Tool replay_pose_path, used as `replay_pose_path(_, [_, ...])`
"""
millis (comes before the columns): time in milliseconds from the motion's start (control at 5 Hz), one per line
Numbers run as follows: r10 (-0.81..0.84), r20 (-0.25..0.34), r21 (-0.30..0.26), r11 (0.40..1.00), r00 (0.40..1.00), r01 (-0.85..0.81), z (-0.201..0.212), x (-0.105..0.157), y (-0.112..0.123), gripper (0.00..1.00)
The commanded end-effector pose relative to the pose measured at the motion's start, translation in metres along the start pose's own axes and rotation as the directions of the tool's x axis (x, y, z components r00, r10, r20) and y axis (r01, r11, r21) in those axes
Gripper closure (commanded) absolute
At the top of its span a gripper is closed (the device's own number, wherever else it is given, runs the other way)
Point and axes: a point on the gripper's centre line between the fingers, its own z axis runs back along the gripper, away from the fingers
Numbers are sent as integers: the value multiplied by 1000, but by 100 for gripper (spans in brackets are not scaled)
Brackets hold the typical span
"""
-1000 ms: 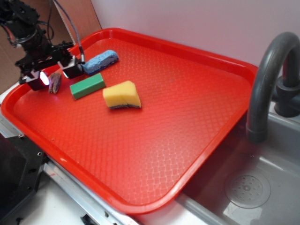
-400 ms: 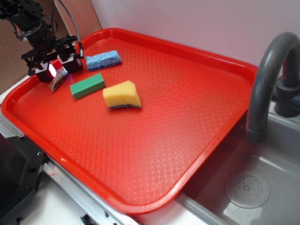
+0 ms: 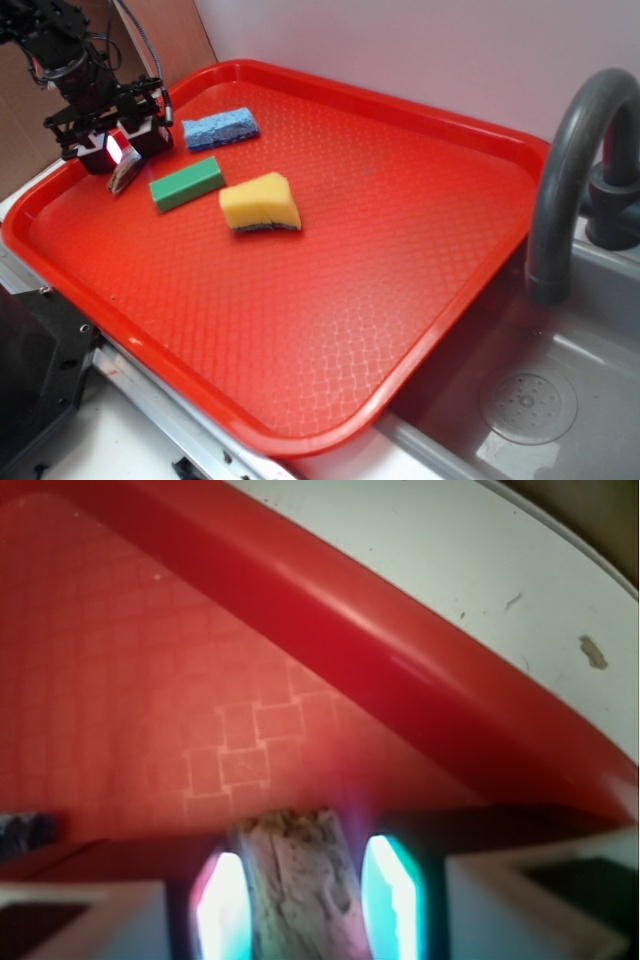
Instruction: Grab the wood chip.
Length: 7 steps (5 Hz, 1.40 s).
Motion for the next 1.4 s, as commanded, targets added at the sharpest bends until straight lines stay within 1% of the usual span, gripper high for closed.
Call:
replay_pose_path(0, [-11,57,56,998,998,8,55,-4,-18,100])
replay_pose_path(200, [-109,23,-20,994,994,109,101,-11,-35,100])
replay_pose_path(400, [-221,-24,-97,971,975,218,144,-30,-55,100])
replay_pose_path(600, [-410,-88,-167,905,908,392,174,-55,-77,100])
replay_pose_path(800, [-517,-88,-212,845,851,491,193,-78,-87,100])
replay_pose_path(1000, [-550,-92,-226,824,830,520,201,-96,-86,100])
replay_pose_path(1200, [-571,-115,-187,816,813,547,207,-102,-80,100])
